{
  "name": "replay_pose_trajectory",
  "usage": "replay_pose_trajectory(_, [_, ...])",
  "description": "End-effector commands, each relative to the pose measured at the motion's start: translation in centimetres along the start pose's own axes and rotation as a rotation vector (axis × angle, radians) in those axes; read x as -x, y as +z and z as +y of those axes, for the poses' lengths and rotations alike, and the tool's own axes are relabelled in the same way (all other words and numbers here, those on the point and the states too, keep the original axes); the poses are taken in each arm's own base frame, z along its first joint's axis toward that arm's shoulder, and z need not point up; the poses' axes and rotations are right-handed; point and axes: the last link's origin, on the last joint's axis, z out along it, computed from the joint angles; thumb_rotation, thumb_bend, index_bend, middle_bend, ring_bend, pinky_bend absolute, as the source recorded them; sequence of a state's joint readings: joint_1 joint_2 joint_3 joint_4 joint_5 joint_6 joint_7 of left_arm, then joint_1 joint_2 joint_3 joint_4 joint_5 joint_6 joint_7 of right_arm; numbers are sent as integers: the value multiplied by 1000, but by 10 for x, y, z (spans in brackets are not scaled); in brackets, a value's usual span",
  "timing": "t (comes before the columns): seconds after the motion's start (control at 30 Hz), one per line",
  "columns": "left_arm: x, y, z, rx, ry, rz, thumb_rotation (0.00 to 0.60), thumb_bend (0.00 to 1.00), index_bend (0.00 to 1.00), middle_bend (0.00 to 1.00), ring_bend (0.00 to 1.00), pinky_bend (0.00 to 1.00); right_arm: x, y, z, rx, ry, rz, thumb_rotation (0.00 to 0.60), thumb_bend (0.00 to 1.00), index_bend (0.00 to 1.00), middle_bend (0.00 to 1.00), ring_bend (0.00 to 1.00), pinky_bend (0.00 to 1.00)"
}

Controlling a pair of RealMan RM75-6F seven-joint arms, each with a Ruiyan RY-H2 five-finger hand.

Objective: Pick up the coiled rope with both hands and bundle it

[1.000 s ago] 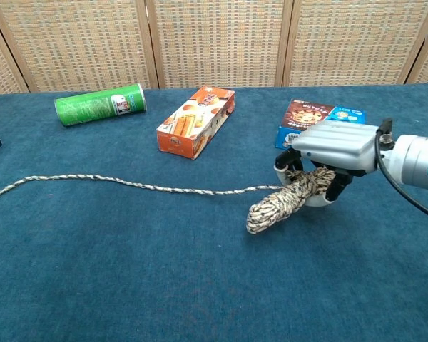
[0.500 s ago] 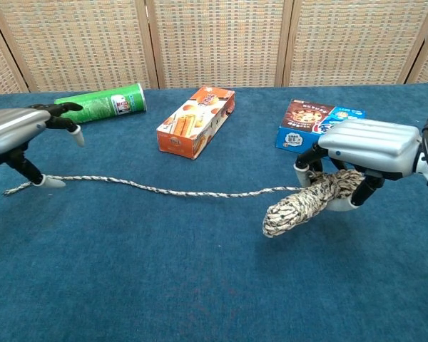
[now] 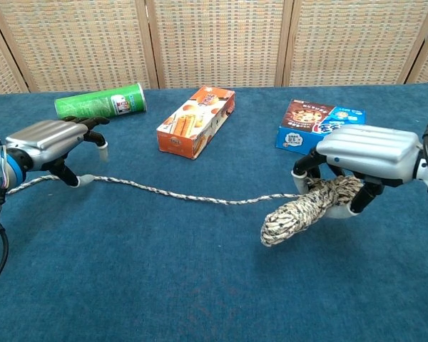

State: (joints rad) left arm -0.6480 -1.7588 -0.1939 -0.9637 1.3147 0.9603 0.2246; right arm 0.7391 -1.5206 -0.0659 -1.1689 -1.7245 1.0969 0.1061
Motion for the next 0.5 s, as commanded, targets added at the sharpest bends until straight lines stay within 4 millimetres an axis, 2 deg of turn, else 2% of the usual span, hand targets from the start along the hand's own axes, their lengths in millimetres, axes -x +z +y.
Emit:
replay_pose_trajectory(0.03, [3, 4, 3, -2, -5, -12, 600, 356, 425, 0, 0, 0, 1, 0, 0, 1, 3, 0, 600, 482, 628, 527, 427, 571])
replay_pose_trajectory(0.23, [9, 6, 7, -10, -14, -34, 600, 356, 478, 0, 0, 0, 2, -1, -2, -1, 2, 1, 600, 484, 628, 528, 427, 571])
replay_pose_trajectory(0.5, [12, 11, 8, -19, -2, -41, 600, 366, 493, 0, 0, 0, 1, -1, -2, -3, 2, 1, 600, 487, 628, 528, 427, 571])
